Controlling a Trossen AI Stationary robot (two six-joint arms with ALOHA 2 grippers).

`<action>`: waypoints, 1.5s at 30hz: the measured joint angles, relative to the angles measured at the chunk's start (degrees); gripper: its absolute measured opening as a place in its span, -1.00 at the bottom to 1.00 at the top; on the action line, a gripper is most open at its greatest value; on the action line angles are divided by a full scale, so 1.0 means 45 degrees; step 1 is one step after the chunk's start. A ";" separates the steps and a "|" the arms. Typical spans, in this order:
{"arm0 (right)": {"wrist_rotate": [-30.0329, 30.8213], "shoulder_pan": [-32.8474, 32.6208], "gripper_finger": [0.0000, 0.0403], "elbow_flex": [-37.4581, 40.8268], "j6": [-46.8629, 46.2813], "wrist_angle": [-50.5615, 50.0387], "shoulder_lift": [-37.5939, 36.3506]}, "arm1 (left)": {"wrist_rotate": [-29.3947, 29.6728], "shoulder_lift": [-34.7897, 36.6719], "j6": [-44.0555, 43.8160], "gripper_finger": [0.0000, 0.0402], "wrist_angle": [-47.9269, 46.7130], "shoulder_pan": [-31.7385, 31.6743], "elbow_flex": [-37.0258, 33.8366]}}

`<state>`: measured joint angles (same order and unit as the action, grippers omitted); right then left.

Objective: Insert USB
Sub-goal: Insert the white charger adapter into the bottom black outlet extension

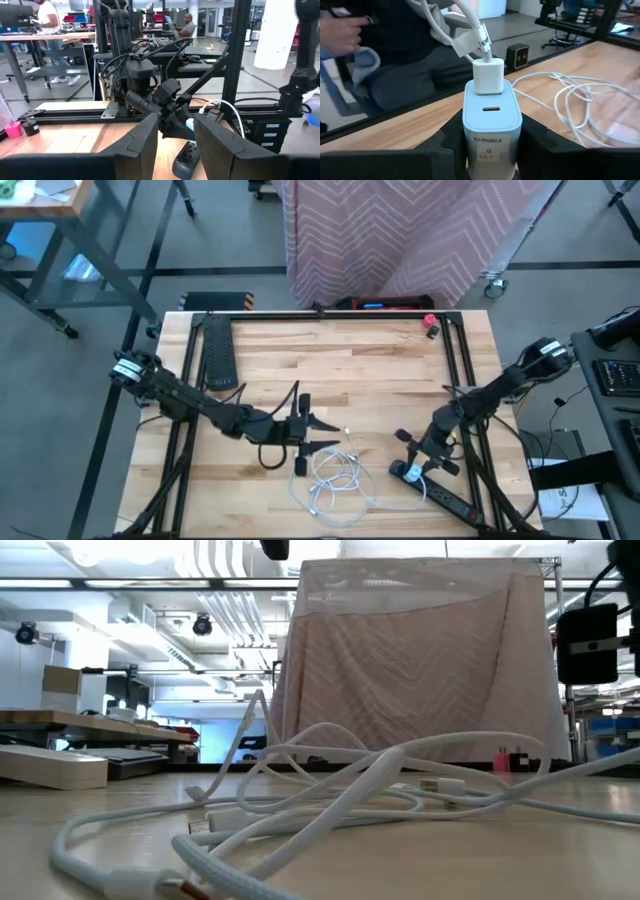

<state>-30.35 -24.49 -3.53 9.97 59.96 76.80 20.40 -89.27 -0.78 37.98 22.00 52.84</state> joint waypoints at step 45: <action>-0.2276 0.1706 -0.48 0.0651 -0.0744 0.6314 0.6348 | -0.0097 -0.0005 -0.1005 -0.43 -0.0141 -0.0044 -0.0004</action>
<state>-40.59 -16.82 -0.60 6.62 88.38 105.37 19.97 -89.30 -5.30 37.34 21.81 52.82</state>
